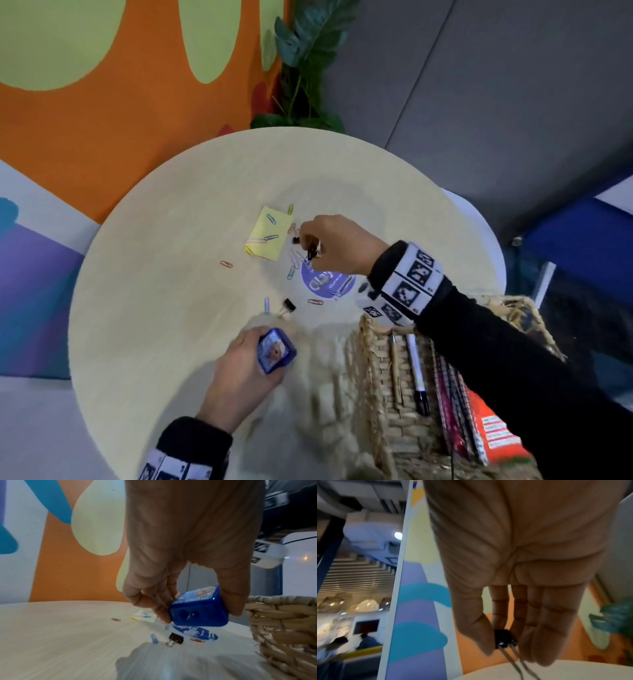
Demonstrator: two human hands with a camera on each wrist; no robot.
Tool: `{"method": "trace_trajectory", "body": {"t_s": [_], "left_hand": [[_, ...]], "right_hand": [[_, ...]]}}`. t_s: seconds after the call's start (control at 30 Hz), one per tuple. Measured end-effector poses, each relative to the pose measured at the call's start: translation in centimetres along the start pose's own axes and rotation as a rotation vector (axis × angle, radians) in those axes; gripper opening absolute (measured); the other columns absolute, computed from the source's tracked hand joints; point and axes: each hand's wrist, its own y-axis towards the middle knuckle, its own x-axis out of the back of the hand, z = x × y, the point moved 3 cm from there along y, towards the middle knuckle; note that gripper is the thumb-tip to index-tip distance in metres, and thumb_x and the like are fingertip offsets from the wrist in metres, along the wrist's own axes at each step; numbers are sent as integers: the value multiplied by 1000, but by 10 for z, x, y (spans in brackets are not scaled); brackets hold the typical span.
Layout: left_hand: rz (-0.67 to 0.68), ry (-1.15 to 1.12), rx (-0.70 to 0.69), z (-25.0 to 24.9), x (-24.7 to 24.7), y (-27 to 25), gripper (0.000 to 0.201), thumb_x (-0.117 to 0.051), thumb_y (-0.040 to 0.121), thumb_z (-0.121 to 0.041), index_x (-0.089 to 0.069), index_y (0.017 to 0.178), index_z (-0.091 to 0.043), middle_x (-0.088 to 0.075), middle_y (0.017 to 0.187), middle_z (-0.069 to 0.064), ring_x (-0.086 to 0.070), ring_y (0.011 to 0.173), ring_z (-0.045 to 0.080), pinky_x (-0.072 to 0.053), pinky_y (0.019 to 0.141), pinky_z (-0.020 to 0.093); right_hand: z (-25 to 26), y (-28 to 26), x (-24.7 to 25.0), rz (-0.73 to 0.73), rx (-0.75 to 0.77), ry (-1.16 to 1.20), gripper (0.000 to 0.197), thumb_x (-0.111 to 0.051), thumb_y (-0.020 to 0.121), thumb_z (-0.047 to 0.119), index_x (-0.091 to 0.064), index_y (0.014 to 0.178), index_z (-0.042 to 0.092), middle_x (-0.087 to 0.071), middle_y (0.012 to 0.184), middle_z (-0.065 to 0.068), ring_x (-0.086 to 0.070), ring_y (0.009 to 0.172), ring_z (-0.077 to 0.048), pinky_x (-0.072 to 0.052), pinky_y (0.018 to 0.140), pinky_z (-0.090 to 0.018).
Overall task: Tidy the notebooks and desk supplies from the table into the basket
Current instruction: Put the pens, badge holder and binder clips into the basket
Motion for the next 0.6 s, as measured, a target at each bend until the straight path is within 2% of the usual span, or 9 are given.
{"method": "trace_trajectory", "body": {"t_s": [0.07, 0.17, 0.27, 0.3, 0.43, 0.53, 0.6], "left_hand": [[2, -2, -63, -20, 0, -1, 62, -83, 70, -21, -58, 126, -16, -65, 121, 3, -61, 113, 24, -47, 92, 32], [8, -57, -177, -53, -1, -11, 64, -80, 69, -29, -58, 127, -17, -64, 120, -1, -60, 112, 18, -42, 89, 23], [21, -74, -296, -87, -3, -24, 72, -61, 61, -51, -58, 125, -18, -63, 117, -5, -60, 108, 13, -38, 89, 18], [24, -67, -328, -97, -3, -27, 74, -59, 61, -53, -58, 125, -18, -62, 116, -7, -60, 108, 13, -38, 89, 18], [58, -36, -403, -136, -4, -40, 63, -74, 71, -37, -56, 129, -19, -57, 112, -12, -58, 111, 12, -38, 88, 15], [120, 85, -444, -161, -12, -39, 63, -77, 78, -35, -51, 134, -20, -58, 126, -4, -56, 118, 13, -44, 98, 28], [161, 242, -468, -178, -23, -31, 65, -74, 79, -36, -47, 136, -19, -57, 129, -1, -55, 121, 18, -46, 100, 36]], "right_hand": [[-12, -54, 4, -24, -31, 90, 21, -63, 72, 8, -64, 93, 9, -63, 92, -6, -55, 74, -19, -45, 66, -30], [-41, -118, -23, 10, -139, 106, 22, -63, 70, 10, -65, 92, 12, -63, 88, -3, -61, 79, -22, -49, 73, -34], [-64, -151, -76, 145, -240, 115, 22, -64, 70, 10, -65, 92, 9, -66, 90, -7, -62, 86, -27, -47, 74, -34], [-71, -156, -97, 207, -267, 103, 21, -65, 72, 11, -64, 93, 8, -67, 93, -10, -62, 89, -28, -47, 75, -34], [-84, -158, -148, 322, -295, 39, 19, -61, 75, 9, -63, 94, 5, -68, 102, -20, -64, 97, -34, -51, 81, -38], [-86, -159, -162, 415, -277, -94, 31, -58, 82, 5, -60, 113, 2, -64, 115, -20, -61, 106, -35, -51, 88, -40], [-89, -161, -169, 431, -283, -129, 36, -60, 80, 5, -57, 116, 3, -61, 119, -19, -59, 110, -36, -52, 89, -43]]}}
